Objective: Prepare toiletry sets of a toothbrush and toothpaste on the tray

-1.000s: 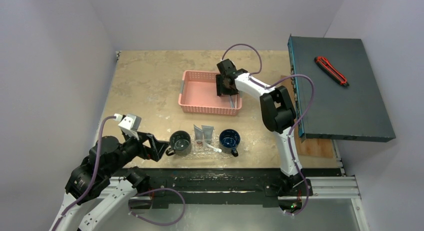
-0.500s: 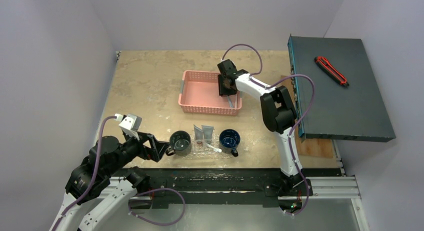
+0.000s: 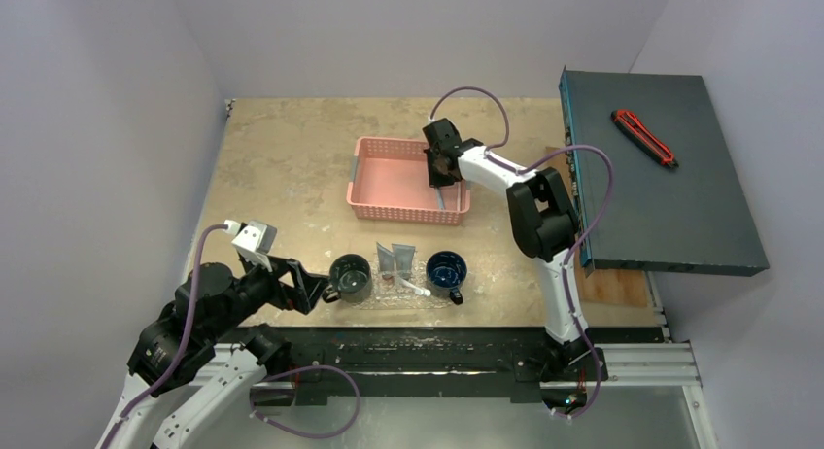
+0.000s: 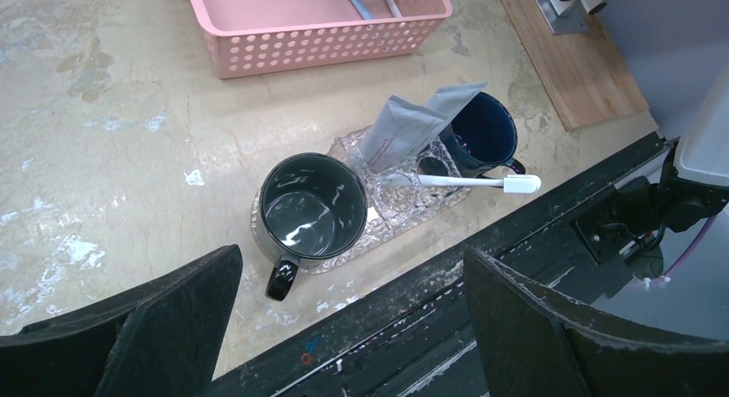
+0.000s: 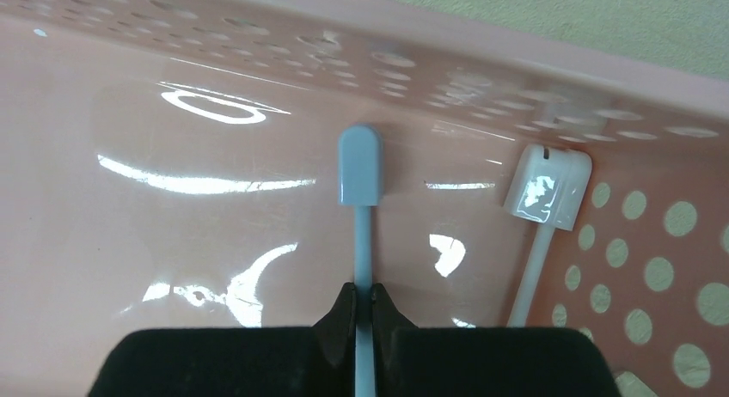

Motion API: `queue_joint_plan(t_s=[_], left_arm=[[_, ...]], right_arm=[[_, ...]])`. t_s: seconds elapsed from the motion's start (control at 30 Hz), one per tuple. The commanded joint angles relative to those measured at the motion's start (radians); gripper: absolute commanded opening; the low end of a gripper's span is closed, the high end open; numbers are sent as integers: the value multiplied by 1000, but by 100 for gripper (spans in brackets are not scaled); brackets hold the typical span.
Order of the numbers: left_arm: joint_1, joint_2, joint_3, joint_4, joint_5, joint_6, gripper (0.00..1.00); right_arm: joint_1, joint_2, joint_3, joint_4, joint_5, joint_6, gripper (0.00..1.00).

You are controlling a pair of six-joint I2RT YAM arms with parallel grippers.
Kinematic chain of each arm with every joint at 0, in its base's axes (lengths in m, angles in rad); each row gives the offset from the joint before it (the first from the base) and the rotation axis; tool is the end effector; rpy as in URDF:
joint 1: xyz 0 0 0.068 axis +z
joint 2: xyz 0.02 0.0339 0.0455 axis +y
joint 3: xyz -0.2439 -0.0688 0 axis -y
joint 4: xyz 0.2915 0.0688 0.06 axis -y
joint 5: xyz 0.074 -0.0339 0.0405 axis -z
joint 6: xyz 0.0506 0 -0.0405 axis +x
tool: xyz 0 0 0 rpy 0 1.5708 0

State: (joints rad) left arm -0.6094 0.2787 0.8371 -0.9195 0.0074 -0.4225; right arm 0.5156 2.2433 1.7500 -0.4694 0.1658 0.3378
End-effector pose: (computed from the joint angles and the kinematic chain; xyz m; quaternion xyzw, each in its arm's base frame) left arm 0.0961 -0.0676 0.3419 0.0789 0.8188 -0.2832 0.4931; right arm 0.4634 0.2530 0.1174 -0.0597 0.9493 0.0516 0.3043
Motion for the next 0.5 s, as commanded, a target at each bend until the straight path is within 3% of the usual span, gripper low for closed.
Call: queue_joint_plan(t_s=[0.0, 0.47], left_arm=[[6, 14, -3, 50, 11, 28, 100], [7, 15, -3, 50, 9, 27, 100]], right_arm=[[24, -74, -41, 0, -2, -17, 0], [77, -261, -55, 74, 22, -53, 0]])
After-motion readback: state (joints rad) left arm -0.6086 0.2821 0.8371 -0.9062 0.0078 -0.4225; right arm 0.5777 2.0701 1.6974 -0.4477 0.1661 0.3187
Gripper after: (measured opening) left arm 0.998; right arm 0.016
